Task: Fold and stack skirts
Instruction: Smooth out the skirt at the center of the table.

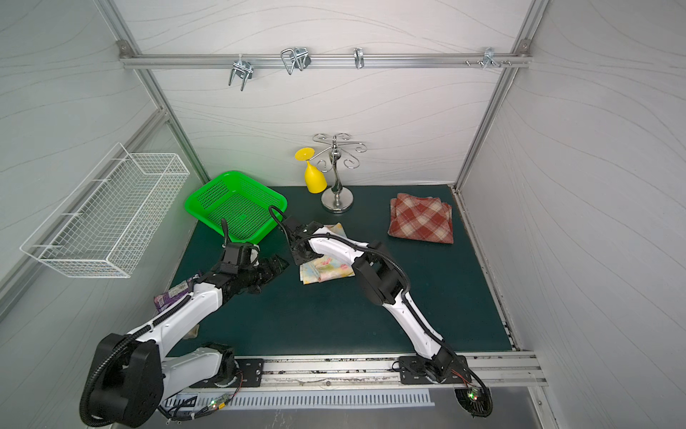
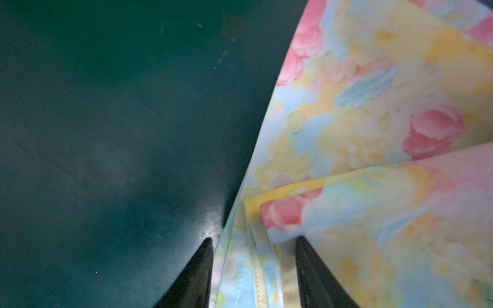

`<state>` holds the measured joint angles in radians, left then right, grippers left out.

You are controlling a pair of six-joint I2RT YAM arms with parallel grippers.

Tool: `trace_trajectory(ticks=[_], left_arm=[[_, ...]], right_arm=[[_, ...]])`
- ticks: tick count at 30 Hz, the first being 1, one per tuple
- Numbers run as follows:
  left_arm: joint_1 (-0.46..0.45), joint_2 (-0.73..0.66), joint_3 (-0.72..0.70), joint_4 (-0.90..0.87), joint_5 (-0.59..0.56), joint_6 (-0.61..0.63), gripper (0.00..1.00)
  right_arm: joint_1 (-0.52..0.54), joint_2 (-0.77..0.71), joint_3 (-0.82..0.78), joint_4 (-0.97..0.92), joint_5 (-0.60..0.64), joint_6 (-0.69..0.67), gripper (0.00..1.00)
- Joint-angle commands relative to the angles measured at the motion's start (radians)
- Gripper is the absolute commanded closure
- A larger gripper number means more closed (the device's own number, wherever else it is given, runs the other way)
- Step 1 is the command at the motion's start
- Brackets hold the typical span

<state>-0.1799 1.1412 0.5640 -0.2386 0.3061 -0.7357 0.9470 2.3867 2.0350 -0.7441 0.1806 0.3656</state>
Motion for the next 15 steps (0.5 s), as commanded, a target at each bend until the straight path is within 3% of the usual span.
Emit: trace_trajectory(ticks=[1, 4, 10, 15], left_arm=[[0.012, -0.013, 0.0, -0.006, 0.003, 0.014, 0.01], [0.018, -0.013, 0.002, -0.011, 0.006, 0.019, 0.01], [0.024, -0.017, 0.005, -0.016, 0.008, 0.022, 0.01], [0.025, -0.017, 0.004, -0.015, 0.01, 0.018, 0.01]], right_arm=[[-0.004, 0.04, 0.022, -0.014, 0.011, 0.004, 0.55], [-0.014, 0.047, 0.021, -0.013, 0.008, 0.013, 0.64], [-0.028, 0.044, 0.0, 0.003, -0.001, 0.016, 0.6], [-0.036, 0.065, 0.011, -0.011, 0.009, 0.01, 0.65]])
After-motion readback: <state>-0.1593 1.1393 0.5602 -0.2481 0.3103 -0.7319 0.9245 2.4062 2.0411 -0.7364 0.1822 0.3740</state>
